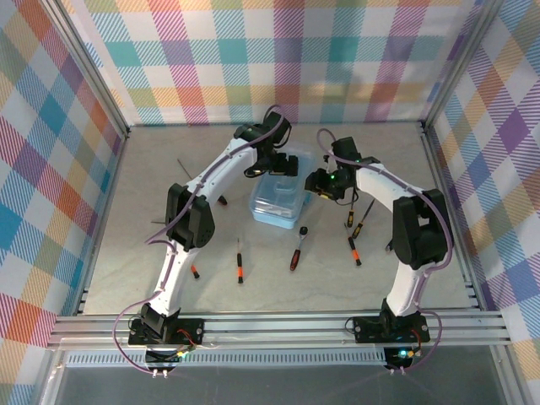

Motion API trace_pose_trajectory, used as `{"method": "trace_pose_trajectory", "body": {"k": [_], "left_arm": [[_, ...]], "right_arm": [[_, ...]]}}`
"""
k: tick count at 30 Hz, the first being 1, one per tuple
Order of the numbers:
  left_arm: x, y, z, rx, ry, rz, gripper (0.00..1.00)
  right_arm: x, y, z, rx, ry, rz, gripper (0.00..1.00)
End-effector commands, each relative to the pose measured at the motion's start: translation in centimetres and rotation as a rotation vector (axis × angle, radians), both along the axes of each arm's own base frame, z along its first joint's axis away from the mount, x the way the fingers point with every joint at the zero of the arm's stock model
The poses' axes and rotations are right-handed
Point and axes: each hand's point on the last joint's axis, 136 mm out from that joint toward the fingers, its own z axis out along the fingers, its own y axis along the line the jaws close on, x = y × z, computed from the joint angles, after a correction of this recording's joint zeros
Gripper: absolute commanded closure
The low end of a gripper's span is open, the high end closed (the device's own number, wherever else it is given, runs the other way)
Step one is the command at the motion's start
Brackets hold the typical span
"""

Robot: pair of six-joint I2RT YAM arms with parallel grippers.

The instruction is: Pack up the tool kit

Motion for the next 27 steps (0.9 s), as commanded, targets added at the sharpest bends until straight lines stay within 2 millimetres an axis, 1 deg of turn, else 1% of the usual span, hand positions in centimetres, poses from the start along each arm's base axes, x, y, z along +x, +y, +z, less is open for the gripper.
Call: {"method": "trace_pose_trajectory", "body": {"k": [1,2,5,7,10,12,15,17,19,22,24,27], "left_arm": [[-0.6,1.8,-0.1,0.123,0.001,-0.031,0.00],[-0.6,2.3,0.1,0.144,-0.005,-0.030,0.01],[-0.7,2.6,0.9,0.164,-0.024,-0.058,0.04],[-0.7,2.8,1.0,0.165,-0.017,-0.078,0.08],[-1.1,3.0,0.2,0.145,0.036,-0.114,0.08],[-1.5,3.3,-0.9,0.139,0.084,-0.131,0.08],[-2.1,3.8,-2.2,0.147,0.138,-0.145,0.11],[-2.6,3.7,-2.8,0.135,0.168,-0.158,0.17],[-3.1,3.6,-3.4,0.127,0.193,-0.172,0.21],[-4.0,3.2,-3.8,0.095,0.224,-0.189,0.29],[-4.3,3.0,-3.8,0.068,0.231,-0.193,0.35],[-4.6,2.5,-3.5,0.016,0.239,-0.192,0.39]], "right_arm": [[-0.5,0.0,0.9,-0.011,-0.030,0.023,0.49],[-0.6,-0.2,1.2,-0.018,-0.039,0.025,0.49],[-1.0,-0.7,2.3,-0.022,-0.063,0.026,0.47],[-1.3,-1.1,3.1,-0.014,-0.080,0.022,0.46],[-1.8,-1.5,4.1,0.008,-0.096,0.016,0.45],[-2.1,-1.7,4.5,0.015,-0.106,0.015,0.44],[-2.5,-1.8,4.6,0.024,-0.109,0.014,0.43],[-2.7,-1.7,4.7,0.045,-0.105,0.016,0.43],[-2.7,-1.4,4.7,0.063,-0.100,0.016,0.43],[-2.6,-0.8,4.6,0.101,-0.089,0.023,0.42],[-2.3,-0.3,4.8,0.136,-0.083,0.029,0.41],[-2.0,0.5,5.3,0.192,-0.079,0.041,0.40]]}}
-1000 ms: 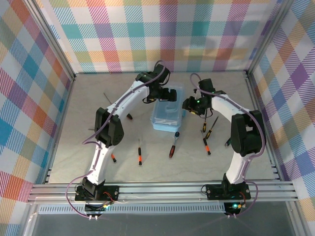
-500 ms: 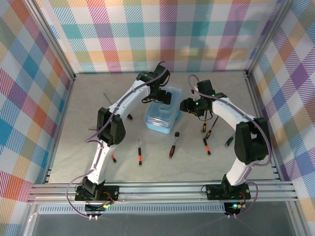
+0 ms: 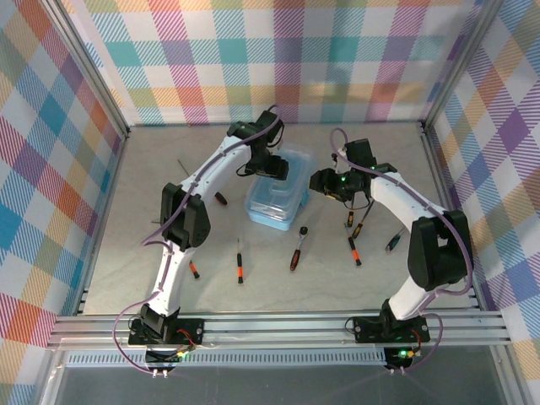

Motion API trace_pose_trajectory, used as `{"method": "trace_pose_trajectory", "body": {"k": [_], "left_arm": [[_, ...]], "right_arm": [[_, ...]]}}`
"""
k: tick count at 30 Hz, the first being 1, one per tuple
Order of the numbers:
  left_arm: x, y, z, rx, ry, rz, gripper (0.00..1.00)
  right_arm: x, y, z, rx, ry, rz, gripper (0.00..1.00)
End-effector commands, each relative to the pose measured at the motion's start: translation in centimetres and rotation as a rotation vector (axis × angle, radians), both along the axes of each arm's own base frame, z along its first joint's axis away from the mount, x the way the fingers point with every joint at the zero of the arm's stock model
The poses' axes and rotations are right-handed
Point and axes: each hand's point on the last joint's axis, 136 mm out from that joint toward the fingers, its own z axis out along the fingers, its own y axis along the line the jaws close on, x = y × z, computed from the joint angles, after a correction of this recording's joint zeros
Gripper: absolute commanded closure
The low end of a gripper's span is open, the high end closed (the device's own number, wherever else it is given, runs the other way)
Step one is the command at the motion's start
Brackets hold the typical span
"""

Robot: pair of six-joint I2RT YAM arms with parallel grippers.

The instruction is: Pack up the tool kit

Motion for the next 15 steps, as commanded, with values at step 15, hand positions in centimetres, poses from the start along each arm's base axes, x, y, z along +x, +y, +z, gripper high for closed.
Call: {"method": "trace_pose_trajectory", "body": {"k": [15], "left_arm": [[-2.1,-0.4,-0.2,-0.220,0.186,0.097,0.47]], "right_arm": [[2.5,3.5,1.7,0.306,0.048,0.051,0.33]]}}
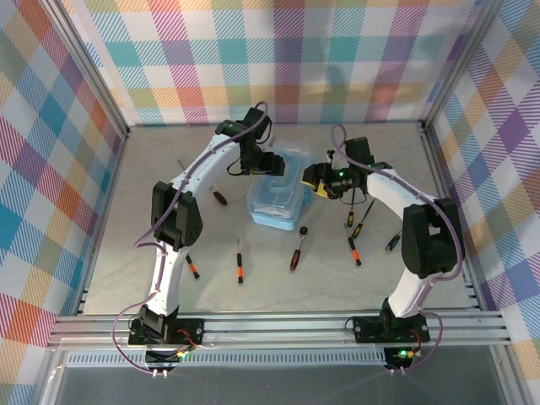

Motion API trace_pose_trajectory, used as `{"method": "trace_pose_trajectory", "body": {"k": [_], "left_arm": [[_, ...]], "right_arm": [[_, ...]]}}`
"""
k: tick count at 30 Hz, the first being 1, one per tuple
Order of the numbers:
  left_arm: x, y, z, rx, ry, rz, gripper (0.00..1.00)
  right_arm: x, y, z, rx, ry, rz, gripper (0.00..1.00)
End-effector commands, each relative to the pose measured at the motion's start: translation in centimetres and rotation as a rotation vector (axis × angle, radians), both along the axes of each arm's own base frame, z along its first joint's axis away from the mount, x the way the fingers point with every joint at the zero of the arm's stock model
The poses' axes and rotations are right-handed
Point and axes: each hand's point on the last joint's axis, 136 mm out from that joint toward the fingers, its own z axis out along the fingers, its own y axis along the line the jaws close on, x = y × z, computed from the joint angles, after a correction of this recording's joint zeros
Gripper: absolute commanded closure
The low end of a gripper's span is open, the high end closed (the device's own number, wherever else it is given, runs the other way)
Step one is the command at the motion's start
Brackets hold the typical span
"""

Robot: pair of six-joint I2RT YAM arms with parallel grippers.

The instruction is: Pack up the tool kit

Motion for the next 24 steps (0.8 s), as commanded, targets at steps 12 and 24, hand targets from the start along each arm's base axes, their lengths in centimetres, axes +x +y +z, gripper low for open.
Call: {"method": "trace_pose_trajectory", "body": {"k": [12,24], "left_arm": [[-0.9,-1.8,1.0,-0.208,0.086,0.133,0.48],[-0.6,-2.6,3.2,-0.296,0.053,0.161,0.48]], "right_arm": [[1.7,1.9,2.5,0.168,-0.021,0.047,0.32],[1.9,2.4,3.3,0.218,-0.020,0.074,0.32]]}}
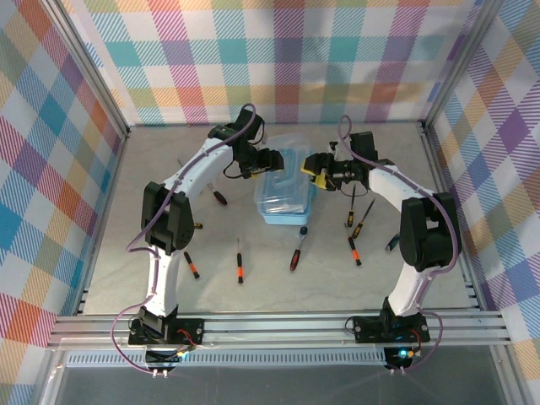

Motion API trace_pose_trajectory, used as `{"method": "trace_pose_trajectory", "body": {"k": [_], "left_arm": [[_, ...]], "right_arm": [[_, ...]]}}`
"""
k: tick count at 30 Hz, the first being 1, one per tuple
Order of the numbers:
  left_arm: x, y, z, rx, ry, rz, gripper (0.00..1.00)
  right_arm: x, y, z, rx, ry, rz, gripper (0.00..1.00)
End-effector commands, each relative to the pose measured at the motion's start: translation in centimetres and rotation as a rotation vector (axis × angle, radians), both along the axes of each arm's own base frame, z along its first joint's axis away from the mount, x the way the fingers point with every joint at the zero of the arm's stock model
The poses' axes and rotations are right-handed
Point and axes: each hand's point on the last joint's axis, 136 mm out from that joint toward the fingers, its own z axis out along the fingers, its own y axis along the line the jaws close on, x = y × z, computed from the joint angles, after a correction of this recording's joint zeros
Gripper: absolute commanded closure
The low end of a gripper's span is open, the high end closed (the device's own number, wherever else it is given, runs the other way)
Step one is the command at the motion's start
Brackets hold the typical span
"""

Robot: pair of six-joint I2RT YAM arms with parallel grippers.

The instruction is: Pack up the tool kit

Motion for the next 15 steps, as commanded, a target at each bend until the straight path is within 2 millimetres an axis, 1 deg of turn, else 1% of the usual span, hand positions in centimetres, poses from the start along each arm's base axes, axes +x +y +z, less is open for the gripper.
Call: {"method": "trace_pose_trajectory", "body": {"k": [1,7,11,12,13,14,15], "left_arm": [[-0.9,-2.1,2.5,-0.117,0.000,-0.017,0.48],[-1.0,-2.7,3.3,-0.172,-0.012,-0.005,0.47],[-1.0,-3.0,3.8,-0.200,-0.026,0.005,0.46],[-1.0,-3.1,4.0,-0.213,-0.030,0.005,0.44],[-1.0,-3.3,4.3,-0.229,-0.037,0.003,0.39],[-1.0,-3.4,4.6,-0.239,-0.044,0.002,0.32],[-1.0,-3.4,4.9,-0.242,-0.054,-0.005,0.22]], "right_arm": [[-0.3,1.8,1.3,0.069,-0.016,0.070,0.31],[-0.7,2.4,2.4,0.142,-0.015,0.094,0.31],[-1.0,2.6,3.8,0.181,-0.033,0.105,0.31],[-1.0,2.6,4.2,0.184,-0.039,0.105,0.31],[-1.0,2.6,4.5,0.184,-0.042,0.104,0.31],[-1.0,2.6,4.8,0.185,-0.046,0.105,0.31],[-0.9,2.5,5.1,0.183,-0.052,0.104,0.31]]}}
